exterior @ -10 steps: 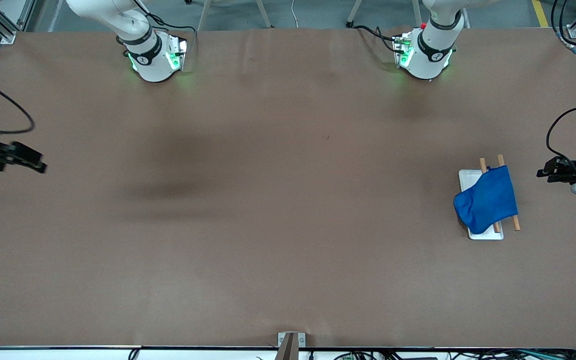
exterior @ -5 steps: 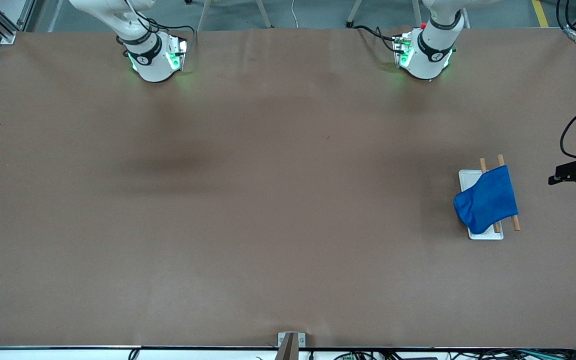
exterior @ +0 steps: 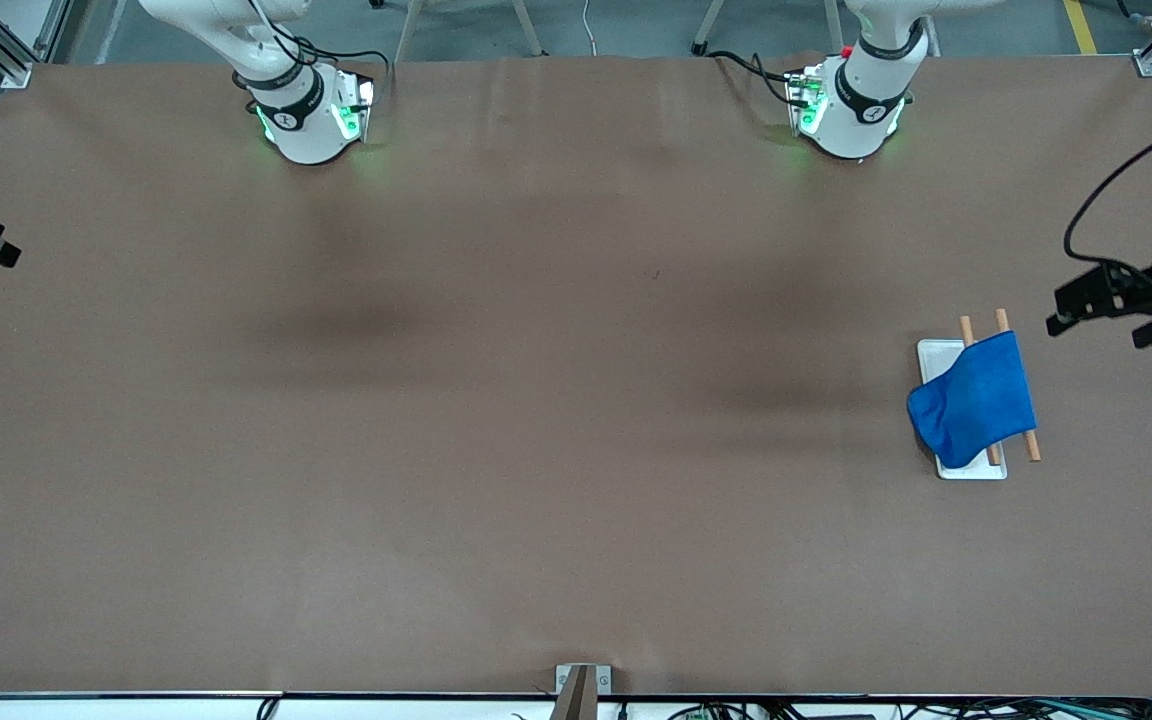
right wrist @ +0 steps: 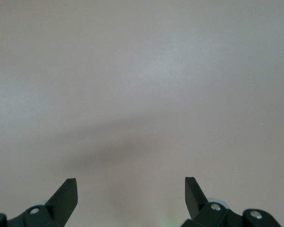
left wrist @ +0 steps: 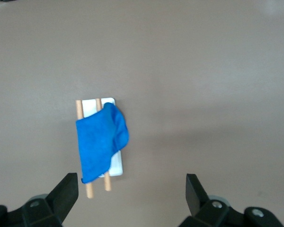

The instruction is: Right arm passes towel to left arm to hang

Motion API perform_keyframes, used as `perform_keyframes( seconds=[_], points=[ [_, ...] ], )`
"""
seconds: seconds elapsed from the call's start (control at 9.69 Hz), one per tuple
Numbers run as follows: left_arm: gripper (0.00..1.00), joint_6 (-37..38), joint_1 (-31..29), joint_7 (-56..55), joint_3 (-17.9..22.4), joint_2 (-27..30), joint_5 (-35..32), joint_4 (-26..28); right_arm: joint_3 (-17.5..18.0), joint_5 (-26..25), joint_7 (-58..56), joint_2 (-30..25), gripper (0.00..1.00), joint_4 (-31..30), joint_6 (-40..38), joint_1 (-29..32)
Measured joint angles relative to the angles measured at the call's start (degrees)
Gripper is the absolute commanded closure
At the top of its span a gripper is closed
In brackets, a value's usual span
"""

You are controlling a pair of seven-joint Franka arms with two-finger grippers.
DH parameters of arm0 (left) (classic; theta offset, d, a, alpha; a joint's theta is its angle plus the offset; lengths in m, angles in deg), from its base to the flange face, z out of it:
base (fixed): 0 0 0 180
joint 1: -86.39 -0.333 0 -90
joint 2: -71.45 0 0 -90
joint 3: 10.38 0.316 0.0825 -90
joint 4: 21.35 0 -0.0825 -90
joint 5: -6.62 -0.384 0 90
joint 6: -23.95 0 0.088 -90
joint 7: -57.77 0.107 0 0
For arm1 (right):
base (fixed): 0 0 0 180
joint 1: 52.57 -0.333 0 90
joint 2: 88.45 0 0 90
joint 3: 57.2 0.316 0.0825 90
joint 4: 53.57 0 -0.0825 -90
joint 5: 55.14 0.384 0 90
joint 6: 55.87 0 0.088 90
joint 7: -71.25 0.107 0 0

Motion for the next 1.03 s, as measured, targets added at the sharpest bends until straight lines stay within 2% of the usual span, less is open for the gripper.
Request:
perform_keyframes(
  seconds=[0.21,0.41,0.52,0.83,1.03],
  points=[
    [0.0,6.53,0.9,-6.71,-1.92,2.28,-0.89,-3.18,1.67,-0.24,0.58,-0.07,0.0,0.26,0.04,1.2],
    [0.0,13.58,0.85,-10.79,-2.3,2.45,-1.1,-7.65,3.13,-0.24,1.03,-0.07,0.0,0.25,0.69,2.2],
    [0.0,15.53,0.78,-11.3,-2.28,2.57,-1.1,-8.21,3.43,-0.25,1.13,-0.07,0.0,0.28,0.98,2.42],
    [0.0,14.78,0.97,-11.27,-2.34,3.46,-1.93,-7.84,3.49,-0.25,1.15,-0.07,0.0,0.39,1.16,2.67],
    [0.0,12.3,1.78,-11.17,-2.47,4.68,-3.93,-5.47,3.5,-0.24,1.16,-0.07,0.0,0.39,1.2,2.68]
  ],
)
